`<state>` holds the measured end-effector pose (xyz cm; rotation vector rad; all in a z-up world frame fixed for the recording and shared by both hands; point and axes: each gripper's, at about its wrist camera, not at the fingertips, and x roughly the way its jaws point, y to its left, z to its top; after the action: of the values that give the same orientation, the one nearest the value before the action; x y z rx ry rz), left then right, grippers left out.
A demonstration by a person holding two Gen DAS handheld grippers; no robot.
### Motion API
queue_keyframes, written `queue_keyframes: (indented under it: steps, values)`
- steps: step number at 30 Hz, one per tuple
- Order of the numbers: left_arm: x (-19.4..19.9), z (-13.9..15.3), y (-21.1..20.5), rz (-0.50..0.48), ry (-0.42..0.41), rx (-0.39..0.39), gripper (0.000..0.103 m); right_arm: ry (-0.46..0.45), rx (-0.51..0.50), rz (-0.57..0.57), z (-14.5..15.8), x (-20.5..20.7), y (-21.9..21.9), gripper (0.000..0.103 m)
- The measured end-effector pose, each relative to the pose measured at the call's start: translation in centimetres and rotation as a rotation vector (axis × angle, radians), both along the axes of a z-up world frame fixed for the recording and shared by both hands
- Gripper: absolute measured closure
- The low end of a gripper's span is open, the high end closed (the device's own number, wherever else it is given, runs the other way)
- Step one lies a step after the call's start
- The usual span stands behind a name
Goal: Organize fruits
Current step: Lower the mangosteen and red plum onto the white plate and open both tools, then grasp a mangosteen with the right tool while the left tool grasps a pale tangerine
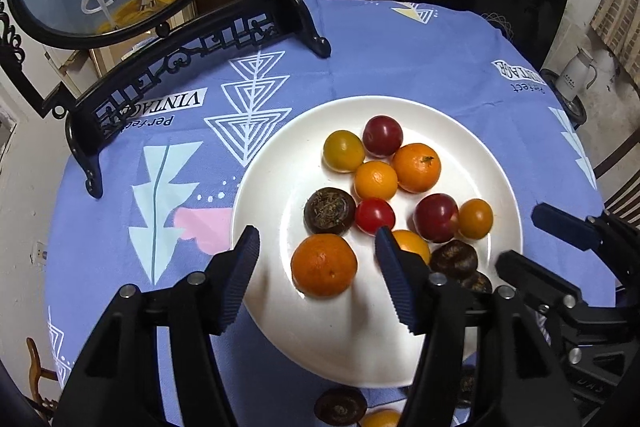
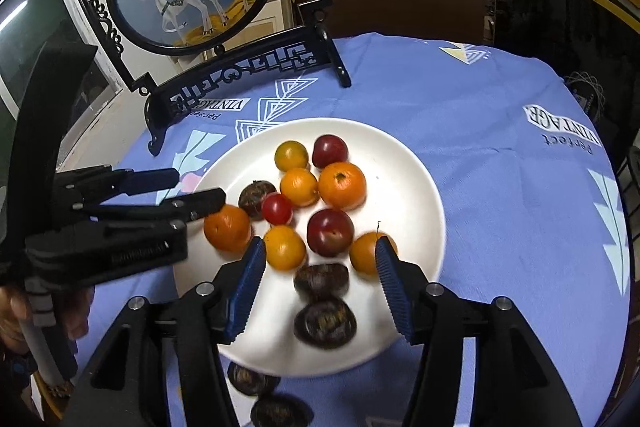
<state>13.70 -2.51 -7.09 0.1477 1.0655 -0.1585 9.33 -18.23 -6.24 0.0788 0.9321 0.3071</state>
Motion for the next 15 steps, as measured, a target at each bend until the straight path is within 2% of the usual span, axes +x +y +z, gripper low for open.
queue_keyframes:
  steps: [6, 15]
  values:
    - [-2.0, 1.1, -0.1, -0.013, -0.022, 0.000, 0.042, 0.006, -0.009, 0.027, 0.1, -3.5, -0.9, 0.042]
    - [-5.2, 2.6, 0.1, -0.023, -0.054, 0.008, 0.042, 0.064, -0.020, 0.056, -2.0, -8.5, -1.2, 0.042]
